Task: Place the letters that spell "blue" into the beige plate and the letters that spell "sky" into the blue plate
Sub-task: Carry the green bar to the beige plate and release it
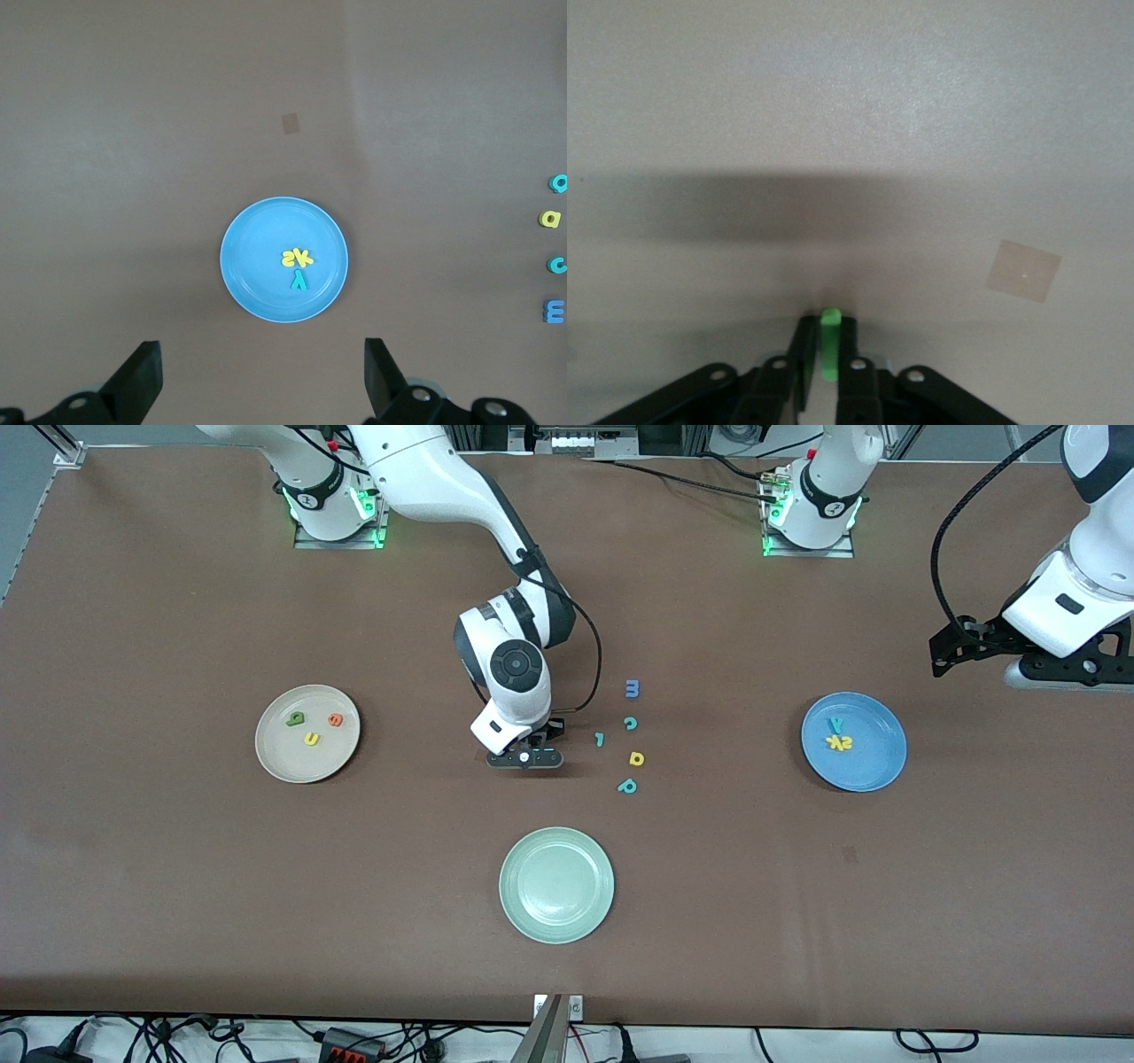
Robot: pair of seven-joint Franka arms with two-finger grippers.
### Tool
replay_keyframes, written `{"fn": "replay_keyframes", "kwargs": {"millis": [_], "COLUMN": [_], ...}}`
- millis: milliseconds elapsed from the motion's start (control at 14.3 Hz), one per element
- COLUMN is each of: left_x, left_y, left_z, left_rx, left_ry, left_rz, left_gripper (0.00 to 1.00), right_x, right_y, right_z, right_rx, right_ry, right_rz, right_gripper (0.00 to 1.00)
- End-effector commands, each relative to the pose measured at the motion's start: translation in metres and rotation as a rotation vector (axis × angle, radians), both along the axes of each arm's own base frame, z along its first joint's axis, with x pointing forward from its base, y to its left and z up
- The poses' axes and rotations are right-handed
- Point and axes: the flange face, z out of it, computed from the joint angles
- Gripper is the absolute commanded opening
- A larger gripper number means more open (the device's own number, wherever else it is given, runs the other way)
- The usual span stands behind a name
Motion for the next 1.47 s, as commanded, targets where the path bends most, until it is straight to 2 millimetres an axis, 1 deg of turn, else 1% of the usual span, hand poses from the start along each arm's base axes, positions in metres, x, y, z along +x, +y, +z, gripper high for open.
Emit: {"fn": "replay_keyframes", "kwargs": {"millis": [0, 70, 140, 210, 280, 420, 490, 700, 770, 840, 910, 980, 1190, 1260, 1400], "left_x": [-0.002, -0.002, -0.002, -0.002, -0.002, -0.002, -0.002, -0.002, -0.002, -0.003, -0.002, -0.001, -0.001, -0.001, -0.001], "left_y": [-0.002, -0.002, -0.002, -0.002, -0.002, -0.003, -0.002, -0.002, -0.003, -0.007, -0.01, -0.015, -0.016, -0.016, -0.016], "left_z": [0.008, 0.009, 0.009, 0.009, 0.009, 0.009, 0.009, 0.009, 0.01, 0.01, 0.01, 0.013, 0.016, 0.016, 0.016], "left_rx": [-0.019, -0.019, -0.019, -0.019, -0.019, -0.019, -0.02, -0.02, -0.02, -0.019, -0.019, -0.018, -0.018, -0.018, -0.018], "left_ry": [0.002, 0.0, 0.002, 0.002, 0.001, 0.002, 0.0, 0.0, -0.001, -0.001, -0.004, -0.014, -0.018, -0.018, -0.018], "left_rz": [-0.012, -0.012, -0.012, -0.012, -0.011, -0.014, -0.012, -0.012, -0.014, -0.021, -0.026, -0.036, -0.038, -0.038, -0.037], "left_gripper": [1.0, 1.0, 1.0, 1.0, 1.0, 1.0, 1.0, 1.0, 1.0, 1.0, 1.0, 1.0, 1.0, 1.0, 1.0], "right_x": [0.005, 0.007, 0.01, 0.025, 0.029, 0.046, 0.053, 0.059, 0.056, 0.052, 0.049, 0.049, 0.057, 0.055, 0.046], "right_y": [0.001, 0.001, -0.003, -0.023, -0.036, -0.087, -0.115, -0.196, -0.217, -0.239, -0.255, -0.276, -0.348, -0.369, -0.387], "right_z": [0.005, 0.012, 0.014, 0.029, 0.034, 0.044, 0.053, 0.076, 0.077, 0.074, 0.069, 0.066, 0.056, 0.048, 0.034], "right_rx": [0.024, 0.03, 0.024, 0.026, 0.015, -0.043, -0.068, -0.109, -0.112, -0.119, -0.125, -0.126, -0.085, -0.071, -0.065], "right_ry": [0.012, 0.004, -0.001, -0.01, 0.013, 0.061, 0.09, 0.21, 0.255, 0.297, 0.321, 0.334, 0.375, 0.392, 0.399], "right_rz": [-0.01, -0.011, -0.012, -0.033, -0.041, -0.054, -0.057, -0.023, -0.004, 0.005, 0.011, 0.021, 0.056, 0.066, 0.076], "right_gripper": [0.08, 0.08, 0.08, 0.08, 0.08, 0.08, 0.08, 0.08, 0.08, 0.08, 0.08, 0.08, 0.09, 0.09, 0.09]}}
